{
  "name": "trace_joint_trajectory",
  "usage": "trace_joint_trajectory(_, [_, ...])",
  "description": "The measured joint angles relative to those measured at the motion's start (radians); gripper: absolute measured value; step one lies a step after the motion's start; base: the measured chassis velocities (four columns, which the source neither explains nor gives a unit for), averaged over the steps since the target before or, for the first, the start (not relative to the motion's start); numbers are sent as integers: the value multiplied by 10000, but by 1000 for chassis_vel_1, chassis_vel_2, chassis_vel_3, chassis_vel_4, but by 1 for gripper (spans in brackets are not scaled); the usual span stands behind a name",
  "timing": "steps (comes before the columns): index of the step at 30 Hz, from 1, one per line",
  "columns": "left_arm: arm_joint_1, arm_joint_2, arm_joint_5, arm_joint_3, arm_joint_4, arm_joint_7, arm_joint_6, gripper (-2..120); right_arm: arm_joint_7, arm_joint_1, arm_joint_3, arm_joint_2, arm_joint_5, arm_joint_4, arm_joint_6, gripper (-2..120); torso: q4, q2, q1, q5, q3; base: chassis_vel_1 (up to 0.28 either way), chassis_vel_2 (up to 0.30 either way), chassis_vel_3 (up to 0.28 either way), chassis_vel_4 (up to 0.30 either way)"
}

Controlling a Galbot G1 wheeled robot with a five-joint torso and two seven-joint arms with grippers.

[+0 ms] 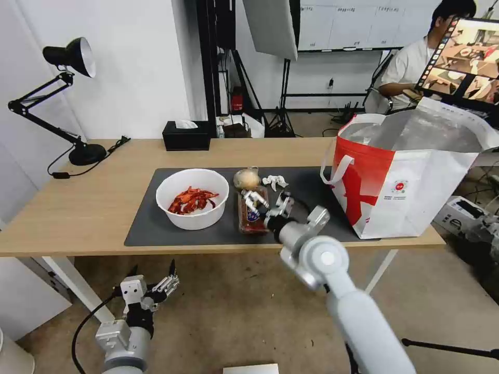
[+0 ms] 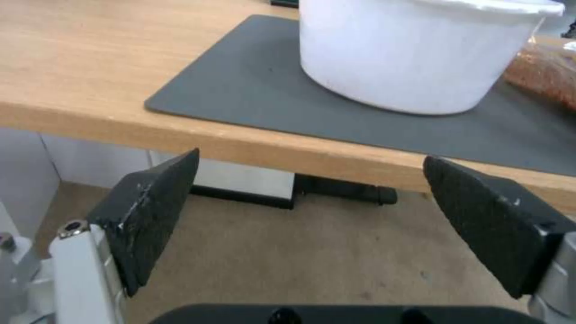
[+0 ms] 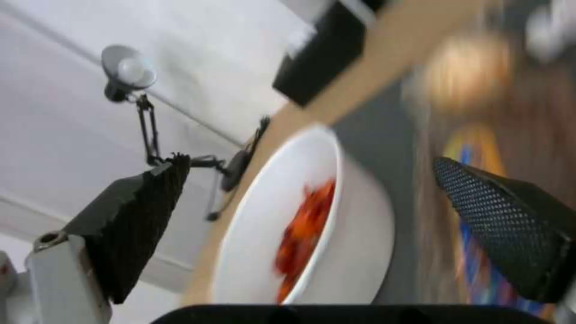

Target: Pick up the trash from the table and place it into the takeout bag.

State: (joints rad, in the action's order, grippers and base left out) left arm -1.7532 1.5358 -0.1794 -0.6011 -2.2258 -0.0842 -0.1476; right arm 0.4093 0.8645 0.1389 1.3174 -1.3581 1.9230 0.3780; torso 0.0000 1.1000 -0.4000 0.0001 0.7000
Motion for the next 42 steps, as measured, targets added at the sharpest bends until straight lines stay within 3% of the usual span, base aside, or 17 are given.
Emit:
trace_joint_trajectory(1, [28, -32, -30, -26, -35, -1, 2, 100, -853, -457, -170, -369, 1282, -285, 221, 100, -2, -1, -1, 1, 1, 0, 0, 0, 0])
trace_joint_trajectory(2, [28, -32, -30, -26, -35, -1, 2, 100, -853, -457, -170, -369, 1282, -285, 221, 100, -2, -1, -1, 1, 1, 0, 0, 0, 0])
trace_joint_trajectory(4, [53, -52, -59, -52, -58, -1, 3, 100, -1897, -980, -440, -789, 2841, -670, 402, 100, 0, -1, -1, 1, 1, 0, 0, 0, 0])
trace_joint_trajectory(5, [71, -69, -93, -82, -67, 0, 3, 100, -3020, -1559, -750, -1203, 4390, -1145, 468, 100, 0, 0, -1, 1, 1, 0, 0, 0, 0])
trace_joint_trajectory(6, [71, -69, -93, -82, -67, 0, 3, 100, -3020, -1559, -750, -1203, 4390, -1145, 468, 100, 0, 0, -1, 1, 1, 0, 0, 0, 0])
trace_joint_trajectory(9, [92, -90, -149, -114, -67, 12, 14, 100, -5386, -2471, -1202, -1766, 6670, -2070, 501, 99, 0, -1, -1, 2, 2, 0, 0, 0, 0])
trace_joint_trajectory(12, [112, -96, -168, -121, -67, 19, 18, 100, -6150, -2852, -1413, -1939, 7309, -2441, 501, 97, 0, -1, -1, -1, 1, 0, 0, 0, 0])
trace_joint_trajectory(13, [135, -94, -177, -123, -65, 22, 20, 100, -6508, -3078, -1575, -2016, 7493, -2680, 501, 91, 0, 0, -1, 0, 2, 0, 0, 0, 0])
trace_joint_trajectory(37, [223, -257, -397, -109, -107, 95, 25, 100, -6988, -4018, -2622, -1651, 7861, -5002, 446, 6, 0, 0, -1, -1, 1, 0, 0, 0, 0])
trace_joint_trajectory(42, [304, -455, -699, -76, -118, 236, -32, 100, -7041, -3949, -2605, -1718, 7859, -5105, 482, 0, 1, 1, -1, -1, 1, 0, 0, 0, 0])
